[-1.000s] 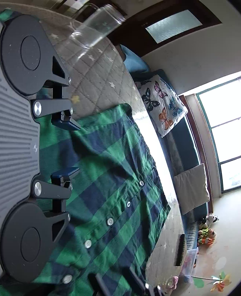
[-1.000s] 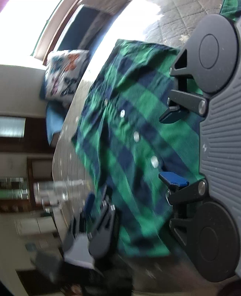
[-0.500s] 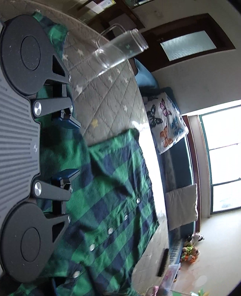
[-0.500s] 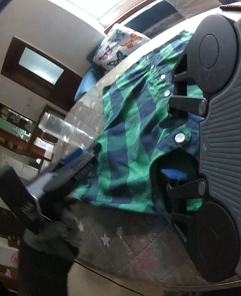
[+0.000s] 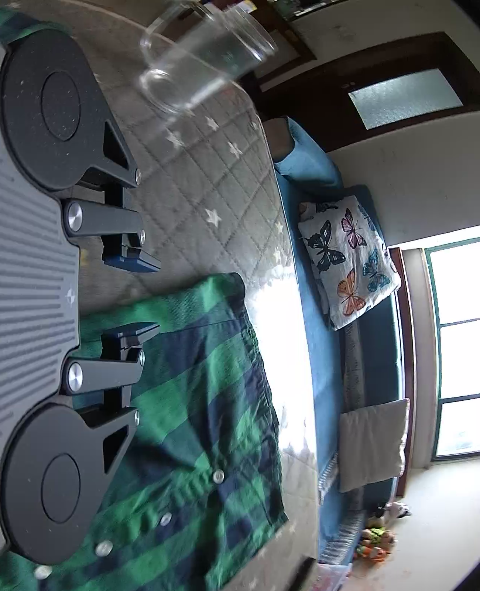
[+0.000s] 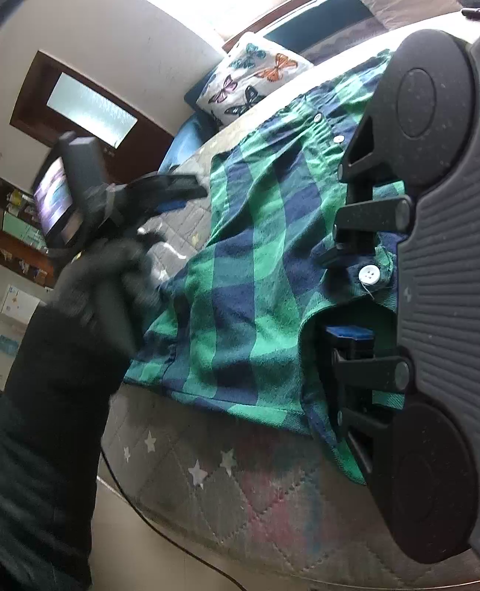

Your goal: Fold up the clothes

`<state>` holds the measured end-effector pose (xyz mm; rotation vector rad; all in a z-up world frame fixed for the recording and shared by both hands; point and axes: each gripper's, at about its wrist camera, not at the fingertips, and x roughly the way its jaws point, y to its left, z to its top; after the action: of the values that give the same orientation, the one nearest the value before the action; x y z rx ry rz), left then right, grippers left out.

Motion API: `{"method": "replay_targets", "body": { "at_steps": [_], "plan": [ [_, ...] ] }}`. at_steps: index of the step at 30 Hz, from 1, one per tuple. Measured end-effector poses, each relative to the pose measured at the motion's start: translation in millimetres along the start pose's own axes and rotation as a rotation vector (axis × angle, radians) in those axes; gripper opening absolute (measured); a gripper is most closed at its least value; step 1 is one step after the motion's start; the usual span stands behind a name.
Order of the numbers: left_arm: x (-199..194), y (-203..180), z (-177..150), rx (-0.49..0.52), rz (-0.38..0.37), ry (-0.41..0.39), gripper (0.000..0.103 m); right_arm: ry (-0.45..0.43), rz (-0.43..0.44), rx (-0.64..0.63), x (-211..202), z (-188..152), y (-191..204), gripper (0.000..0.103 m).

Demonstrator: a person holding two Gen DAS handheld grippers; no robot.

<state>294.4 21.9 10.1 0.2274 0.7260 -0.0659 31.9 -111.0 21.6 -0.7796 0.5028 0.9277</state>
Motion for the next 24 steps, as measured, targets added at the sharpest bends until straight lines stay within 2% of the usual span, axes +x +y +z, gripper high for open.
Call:
{"method": "replay_targets", "body": {
  "at_steps": [5,11,12,16,24],
  "plan": [
    [32.0,-4.8,2.8,0.016,0.013,0.036,0.032,-0.01,0.025,-0.026,2.3,-1.4,-0.9,0.03],
    [33.6,-3.1,0.6,0.018,0.007,0.018,0.032,-0.021,0.046,-0.091,4.4,-2.1,3.1,0.03],
    [33.1,-3.5,0.7,0.022,0.007,0.015,0.032,-0.023,0.051,-0.109,4.5,-2.3,4.6,0.027],
    [33.0,-4.2,1.8,0.032,0.011,0.008,0.03,-0.014,0.068,-0.15,3.1,-2.2,8.4,0.006],
    [39.5,-2.7,2.4,0.044,0.027,-0.012,0.013,-0.007,0.136,-0.147,-13.5,-6.0,7.7,0.002]
  ]
}}
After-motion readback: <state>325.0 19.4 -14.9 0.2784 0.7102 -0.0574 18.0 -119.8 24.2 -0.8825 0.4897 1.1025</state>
